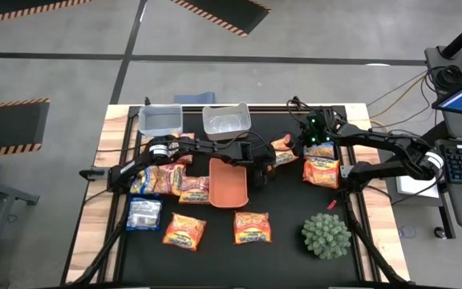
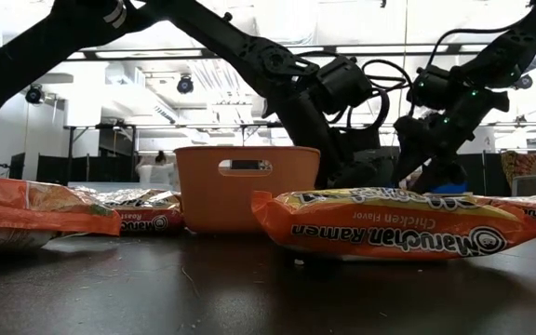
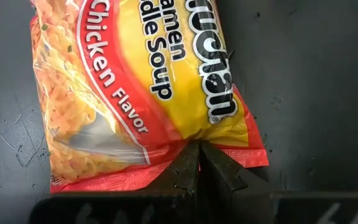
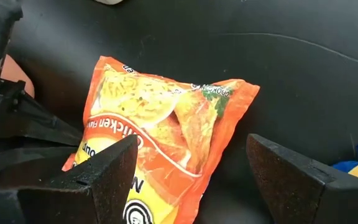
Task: Sort Maruchan noodles
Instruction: Put the orange bag into the white bin
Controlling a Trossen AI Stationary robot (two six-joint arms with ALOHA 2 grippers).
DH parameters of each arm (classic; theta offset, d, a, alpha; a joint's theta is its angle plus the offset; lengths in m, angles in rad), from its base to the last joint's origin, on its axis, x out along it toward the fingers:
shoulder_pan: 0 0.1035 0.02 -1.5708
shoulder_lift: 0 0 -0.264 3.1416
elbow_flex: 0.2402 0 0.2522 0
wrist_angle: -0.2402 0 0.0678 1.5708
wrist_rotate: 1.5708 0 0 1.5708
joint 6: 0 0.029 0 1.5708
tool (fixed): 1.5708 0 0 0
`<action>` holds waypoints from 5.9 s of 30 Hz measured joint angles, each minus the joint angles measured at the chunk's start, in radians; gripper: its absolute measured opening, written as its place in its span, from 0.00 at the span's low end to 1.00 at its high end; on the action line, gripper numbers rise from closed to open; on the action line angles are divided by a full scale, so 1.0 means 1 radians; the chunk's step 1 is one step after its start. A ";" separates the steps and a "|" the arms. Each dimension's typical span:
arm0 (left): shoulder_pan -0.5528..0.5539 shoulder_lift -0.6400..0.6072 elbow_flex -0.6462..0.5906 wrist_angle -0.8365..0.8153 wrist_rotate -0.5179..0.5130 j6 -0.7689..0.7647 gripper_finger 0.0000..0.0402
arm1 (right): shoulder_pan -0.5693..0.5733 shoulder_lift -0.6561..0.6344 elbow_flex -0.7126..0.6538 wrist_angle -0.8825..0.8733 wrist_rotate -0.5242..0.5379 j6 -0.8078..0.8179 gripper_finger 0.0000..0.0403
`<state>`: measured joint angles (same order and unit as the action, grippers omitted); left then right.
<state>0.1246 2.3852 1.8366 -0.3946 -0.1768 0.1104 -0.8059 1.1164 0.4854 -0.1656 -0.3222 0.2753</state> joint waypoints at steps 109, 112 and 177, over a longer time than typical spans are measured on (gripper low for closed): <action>0.138 -1.412 -1.178 0.420 0.002 0.286 0.00 | 0.146 0.365 0.952 -0.303 -0.040 0.433 0.15; 0.138 -1.427 -1.197 0.419 0.002 0.282 0.00 | 0.146 0.439 1.032 -0.361 -0.039 0.432 0.15; 0.138 -1.456 -1.211 0.365 0.001 0.248 0.00 | 0.147 0.928 1.533 -0.830 0.156 0.305 0.23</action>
<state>0.2630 0.9295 0.6254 -0.0299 -0.1761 0.3580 -0.6586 2.0441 2.0180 -0.9953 -0.1662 0.5806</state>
